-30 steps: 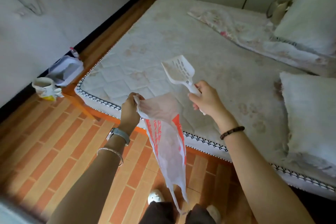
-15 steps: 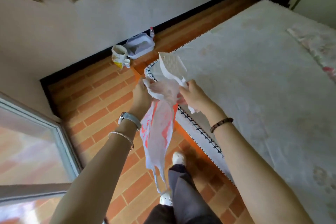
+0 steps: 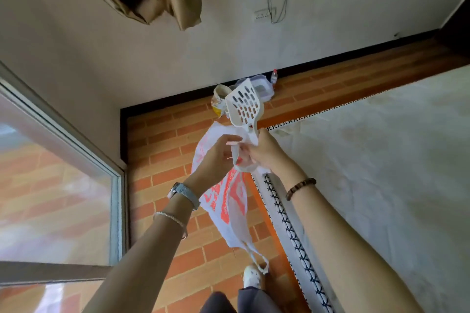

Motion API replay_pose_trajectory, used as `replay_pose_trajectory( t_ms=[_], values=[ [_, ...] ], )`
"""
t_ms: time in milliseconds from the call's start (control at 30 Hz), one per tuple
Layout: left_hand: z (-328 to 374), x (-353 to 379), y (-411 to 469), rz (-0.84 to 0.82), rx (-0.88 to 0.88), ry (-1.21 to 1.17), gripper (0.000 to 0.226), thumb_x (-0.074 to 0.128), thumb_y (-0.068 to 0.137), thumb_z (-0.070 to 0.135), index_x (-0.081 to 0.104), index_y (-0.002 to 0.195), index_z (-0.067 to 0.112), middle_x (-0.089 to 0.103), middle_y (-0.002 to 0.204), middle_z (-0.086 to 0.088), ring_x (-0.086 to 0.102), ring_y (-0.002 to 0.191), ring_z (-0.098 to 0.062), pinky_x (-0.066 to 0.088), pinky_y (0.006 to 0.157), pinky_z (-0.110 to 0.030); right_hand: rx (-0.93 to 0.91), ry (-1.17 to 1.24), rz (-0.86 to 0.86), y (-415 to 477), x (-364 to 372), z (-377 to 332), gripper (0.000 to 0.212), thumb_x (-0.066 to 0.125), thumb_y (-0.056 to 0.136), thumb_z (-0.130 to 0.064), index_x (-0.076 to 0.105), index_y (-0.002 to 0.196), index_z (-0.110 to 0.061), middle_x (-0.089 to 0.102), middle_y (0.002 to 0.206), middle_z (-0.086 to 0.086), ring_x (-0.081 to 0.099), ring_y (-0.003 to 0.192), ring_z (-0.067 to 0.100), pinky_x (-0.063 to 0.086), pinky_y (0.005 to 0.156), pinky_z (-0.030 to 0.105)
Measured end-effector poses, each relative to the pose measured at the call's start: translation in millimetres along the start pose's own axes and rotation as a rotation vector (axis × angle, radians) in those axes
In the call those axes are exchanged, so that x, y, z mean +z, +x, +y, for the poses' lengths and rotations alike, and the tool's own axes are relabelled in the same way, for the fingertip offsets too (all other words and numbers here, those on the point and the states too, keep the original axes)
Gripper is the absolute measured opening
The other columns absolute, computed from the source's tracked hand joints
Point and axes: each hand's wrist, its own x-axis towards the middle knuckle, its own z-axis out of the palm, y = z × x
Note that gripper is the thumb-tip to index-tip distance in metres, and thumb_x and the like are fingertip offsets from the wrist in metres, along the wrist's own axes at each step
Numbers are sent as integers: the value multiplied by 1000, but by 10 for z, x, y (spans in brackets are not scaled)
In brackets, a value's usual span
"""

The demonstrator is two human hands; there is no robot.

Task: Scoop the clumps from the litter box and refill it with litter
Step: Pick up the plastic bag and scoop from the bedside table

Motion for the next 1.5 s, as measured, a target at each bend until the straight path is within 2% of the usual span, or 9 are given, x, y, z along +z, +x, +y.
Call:
replay_pose_trajectory(
  t_ms=[233, 367, 533, 667, 767, 900, 1100, 1367, 1500],
  values=[
    [-347, -400, 418, 291, -113, 349, 74, 84, 71, 16, 44, 133, 17, 42, 136, -7, 41, 121, -22, 42, 96, -33, -76, -55, -134, 570, -31, -245, 29, 60, 92, -13, 42, 114, -11, 53, 102, 1, 54, 85, 10, 44, 58, 17],
    [-599, -720, 767, 207, -147, 561, 105, 87, 57, 52, 35, 144, 25, 21, 155, -4, 16, 144, -27, 23, 115, -52, -119, -111, -226, 934, -2, -433, 33, 59, 91, -18, 47, 122, -16, 60, 112, 6, 60, 100, 22, 52, 84, 38],
    [-825, -993, 1303, 70, -102, 612, 76, 79, 62, 62, 52, 127, 33, 26, 152, 16, 5, 148, -15, 1, 116, -56, -165, -117, -269, 1516, 92, -719, 44, 61, 89, -25, 46, 130, -23, 61, 119, 1, 59, 107, 20, 51, 94, 44],
    [-992, -1288, 1731, 37, -106, 434, 42, 76, 75, 48, 56, 99, 21, 63, 103, 4, 61, 99, -23, 45, 87, -34, -148, -89, -273, 2065, 220, -1005, 51, 63, 91, -21, 41, 137, -17, 54, 125, -1, 52, 116, 17, 45, 96, 35],
    [-1063, -1560, 1967, 27, -164, 368, 32, 75, 81, 34, 47, 90, 21, 56, 78, 9, 56, 69, -20, 43, 57, -29, -124, -116, -192, 2443, 333, -1176, 37, 64, 90, -30, 50, 120, -13, 60, 111, 3, 60, 100, 19, 52, 85, 32],
    [-1236, -2037, 2276, 3, -223, 349, 29, 69, 86, 37, 49, 104, 26, 67, 90, 4, 68, 76, -20, 58, 67, -40, -163, -103, 115, 2877, 418, -1374, 33, 67, 88, -24, 39, 73, -19, 42, 64, -5, 40, 51, 9, 33, 46, 13],
    [-1552, -2544, 2632, 167, -305, 463, 27, 57, 92, 25, 57, 116, 14, 69, 94, -7, 68, 80, -29, 58, 70, -43, 52, 213, 300, 3310, 296, -1398, 25, 66, 89, -16, 50, 104, -5, 68, 68, 14, 65, 45, 22, 55, 45, 31],
    [-1707, -2683, 3546, 192, -310, 395, 11, 55, 96, 25, 51, 98, 15, 62, 84, 0, 60, 63, -13, 46, 52, -19, 189, 266, 339, 4002, 137, -1231, 17, 60, 94, -20, 63, 93, -3, 66, 60, 12, 63, 43, 20, 54, 44, 28],
    [-1690, -2729, 4294, 158, -259, 409, 12, 54, 95, 22, 54, 96, 10, 63, 81, -3, 61, 65, -21, 49, 57, -28, 226, 303, 396, 4504, -79, -1190, 18, 57, 95, -21, 62, 90, -5, 64, 63, 13, 58, 42, 15, 48, 39, 23]
  ],
)
